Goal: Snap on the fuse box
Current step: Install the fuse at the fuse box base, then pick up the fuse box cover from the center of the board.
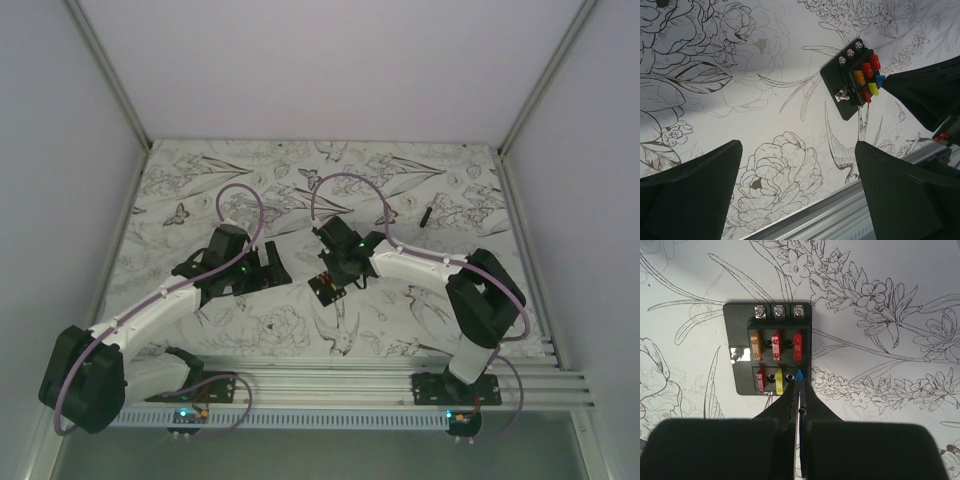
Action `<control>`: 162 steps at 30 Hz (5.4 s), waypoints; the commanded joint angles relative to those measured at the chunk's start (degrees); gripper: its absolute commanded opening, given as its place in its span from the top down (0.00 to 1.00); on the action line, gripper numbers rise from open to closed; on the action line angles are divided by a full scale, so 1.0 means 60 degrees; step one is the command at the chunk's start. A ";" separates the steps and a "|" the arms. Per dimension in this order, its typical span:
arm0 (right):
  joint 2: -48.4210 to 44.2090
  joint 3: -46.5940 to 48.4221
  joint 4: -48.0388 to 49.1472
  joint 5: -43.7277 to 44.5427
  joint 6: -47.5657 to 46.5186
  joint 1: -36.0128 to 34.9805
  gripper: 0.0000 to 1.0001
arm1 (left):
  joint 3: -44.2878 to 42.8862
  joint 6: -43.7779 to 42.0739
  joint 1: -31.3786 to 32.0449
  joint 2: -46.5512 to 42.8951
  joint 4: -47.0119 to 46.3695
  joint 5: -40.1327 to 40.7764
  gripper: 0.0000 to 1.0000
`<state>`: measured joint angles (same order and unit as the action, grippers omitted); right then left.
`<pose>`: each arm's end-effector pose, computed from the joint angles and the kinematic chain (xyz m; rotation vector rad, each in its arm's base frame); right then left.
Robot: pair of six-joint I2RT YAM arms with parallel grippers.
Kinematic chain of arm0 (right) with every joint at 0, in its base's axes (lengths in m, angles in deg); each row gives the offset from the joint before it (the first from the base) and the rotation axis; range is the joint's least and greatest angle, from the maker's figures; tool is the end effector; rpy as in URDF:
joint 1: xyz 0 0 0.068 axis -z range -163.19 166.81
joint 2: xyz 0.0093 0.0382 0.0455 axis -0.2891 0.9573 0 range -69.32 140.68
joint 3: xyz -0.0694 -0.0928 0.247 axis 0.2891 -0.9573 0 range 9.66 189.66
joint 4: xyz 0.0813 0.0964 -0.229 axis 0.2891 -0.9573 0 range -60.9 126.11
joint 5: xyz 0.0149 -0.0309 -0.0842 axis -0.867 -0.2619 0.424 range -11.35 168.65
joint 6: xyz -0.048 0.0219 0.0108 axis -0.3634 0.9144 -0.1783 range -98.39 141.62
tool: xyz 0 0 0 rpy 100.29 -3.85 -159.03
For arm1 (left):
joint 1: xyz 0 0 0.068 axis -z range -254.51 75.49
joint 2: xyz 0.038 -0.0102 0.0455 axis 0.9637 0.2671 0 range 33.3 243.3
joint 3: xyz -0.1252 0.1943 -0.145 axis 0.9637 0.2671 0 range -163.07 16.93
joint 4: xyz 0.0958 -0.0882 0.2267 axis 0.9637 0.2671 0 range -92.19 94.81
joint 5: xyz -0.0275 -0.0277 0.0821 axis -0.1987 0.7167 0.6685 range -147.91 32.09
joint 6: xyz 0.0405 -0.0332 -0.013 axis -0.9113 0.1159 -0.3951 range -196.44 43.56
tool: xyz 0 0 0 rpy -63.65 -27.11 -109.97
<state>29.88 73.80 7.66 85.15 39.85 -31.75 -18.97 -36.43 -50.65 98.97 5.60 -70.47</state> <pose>0.2320 0.2566 0.1847 -0.6677 2.6016 0.2207 0.2162 -0.1041 0.2182 -0.2032 2.3373 -0.8290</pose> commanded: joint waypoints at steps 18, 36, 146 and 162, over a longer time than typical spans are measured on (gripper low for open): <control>0.2256 0.1276 -0.1565 0.0838 -0.0611 -0.0622 1.00 | 0.0080 0.0176 -0.0109 0.0567 0.0104 -0.0124 0.00; 0.2359 0.0749 -0.1260 0.0283 -0.0664 -0.0473 1.00 | 0.0262 0.0393 -0.0108 0.0341 -0.0130 -0.0204 0.01; -0.3002 -0.3775 0.3845 -0.0761 -0.0255 0.2834 0.00 | -0.8536 -0.2258 -0.2549 0.8179 0.3226 0.3342 0.06; -0.2516 -0.3701 0.3967 -0.1289 -0.0224 0.2834 0.00 | -0.9571 -0.2383 -0.2735 0.9636 0.3575 0.2639 0.25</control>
<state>14.32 50.70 29.51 79.12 38.41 -14.92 -75.93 -49.57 -66.96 155.56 23.59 -53.97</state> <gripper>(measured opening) 0.998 0.798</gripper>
